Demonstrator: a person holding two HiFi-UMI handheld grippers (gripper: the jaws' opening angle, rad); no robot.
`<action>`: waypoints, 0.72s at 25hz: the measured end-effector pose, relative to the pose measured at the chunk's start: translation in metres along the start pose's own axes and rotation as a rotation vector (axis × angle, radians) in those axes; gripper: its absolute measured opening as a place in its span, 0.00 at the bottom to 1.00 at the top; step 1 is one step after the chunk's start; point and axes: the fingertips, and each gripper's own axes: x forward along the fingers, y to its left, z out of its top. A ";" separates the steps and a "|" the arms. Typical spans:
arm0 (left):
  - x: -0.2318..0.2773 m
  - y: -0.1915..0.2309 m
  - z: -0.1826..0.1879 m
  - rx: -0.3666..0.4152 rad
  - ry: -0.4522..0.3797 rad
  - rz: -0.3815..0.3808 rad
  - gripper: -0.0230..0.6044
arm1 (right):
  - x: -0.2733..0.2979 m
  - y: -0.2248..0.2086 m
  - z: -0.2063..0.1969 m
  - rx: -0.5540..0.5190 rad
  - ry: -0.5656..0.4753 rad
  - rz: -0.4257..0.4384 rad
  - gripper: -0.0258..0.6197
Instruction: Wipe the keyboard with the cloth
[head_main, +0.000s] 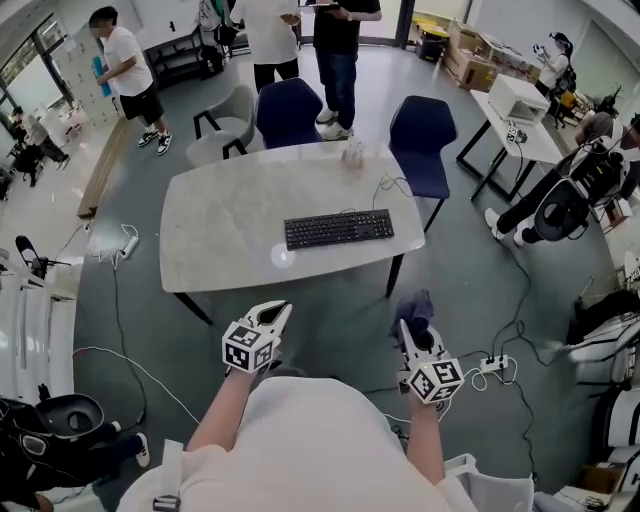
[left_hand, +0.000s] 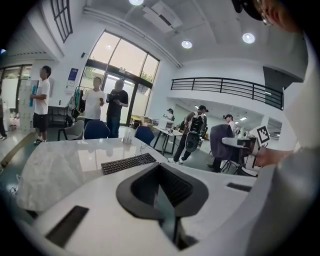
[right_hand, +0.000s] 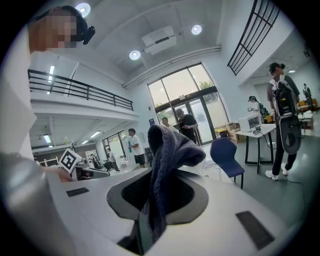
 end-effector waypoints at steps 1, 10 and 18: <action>0.000 -0.001 -0.001 -0.002 0.001 0.002 0.05 | -0.001 -0.001 -0.001 0.003 0.001 0.001 0.17; -0.002 0.009 -0.005 -0.030 0.003 0.033 0.05 | 0.015 -0.001 -0.005 0.013 0.027 0.028 0.17; 0.017 0.051 0.000 -0.049 0.021 0.022 0.05 | 0.057 0.001 -0.005 0.030 0.049 0.026 0.17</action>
